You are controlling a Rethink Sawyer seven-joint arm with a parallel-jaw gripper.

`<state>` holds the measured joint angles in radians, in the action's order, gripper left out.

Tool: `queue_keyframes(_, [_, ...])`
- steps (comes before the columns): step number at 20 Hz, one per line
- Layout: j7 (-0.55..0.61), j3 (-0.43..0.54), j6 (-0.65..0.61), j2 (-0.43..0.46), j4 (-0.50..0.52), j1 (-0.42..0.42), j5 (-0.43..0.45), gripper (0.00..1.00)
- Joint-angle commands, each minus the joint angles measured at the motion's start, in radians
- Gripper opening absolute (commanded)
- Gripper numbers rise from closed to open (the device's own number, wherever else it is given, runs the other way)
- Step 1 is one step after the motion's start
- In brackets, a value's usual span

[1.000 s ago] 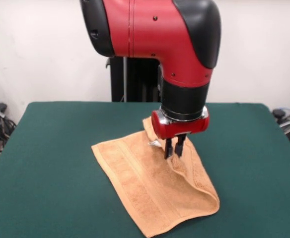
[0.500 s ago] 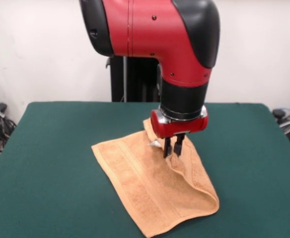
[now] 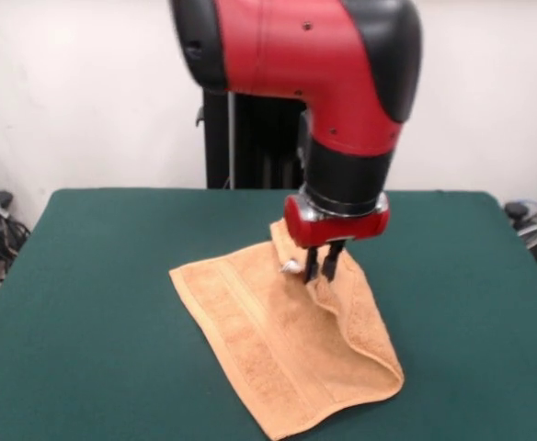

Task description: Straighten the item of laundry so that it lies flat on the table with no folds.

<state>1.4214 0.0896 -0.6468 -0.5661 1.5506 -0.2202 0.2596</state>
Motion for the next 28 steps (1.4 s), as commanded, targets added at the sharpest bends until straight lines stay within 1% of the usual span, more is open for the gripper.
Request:
queue_keyframes(1, [0.361, -0.073, -0.010, -0.013, 0.006, 0.125, -0.064, 0.00])
queue_keyframes(4, [0.394, -0.107, 0.008, -0.003, -0.007, 0.161, -0.087, 0.00])
queue_keyframes(10, [0.419, -0.142, -0.062, -0.018, -0.041, 0.217, -0.157, 0.00])
queue_keyframes(14, [0.412, -0.155, -0.076, -0.010, -0.061, 0.227, -0.182, 0.00])
queue_keyframes(20, [0.391, -0.160, -0.060, -0.028, -0.033, 0.222, -0.191, 0.00])
queue_keyframes(24, [0.382, -0.166, -0.057, -0.027, -0.032, 0.222, -0.197, 0.00])
queue_keyframes(28, [0.412, -0.191, -0.073, 0.003, -0.071, 0.249, -0.201, 0.00])
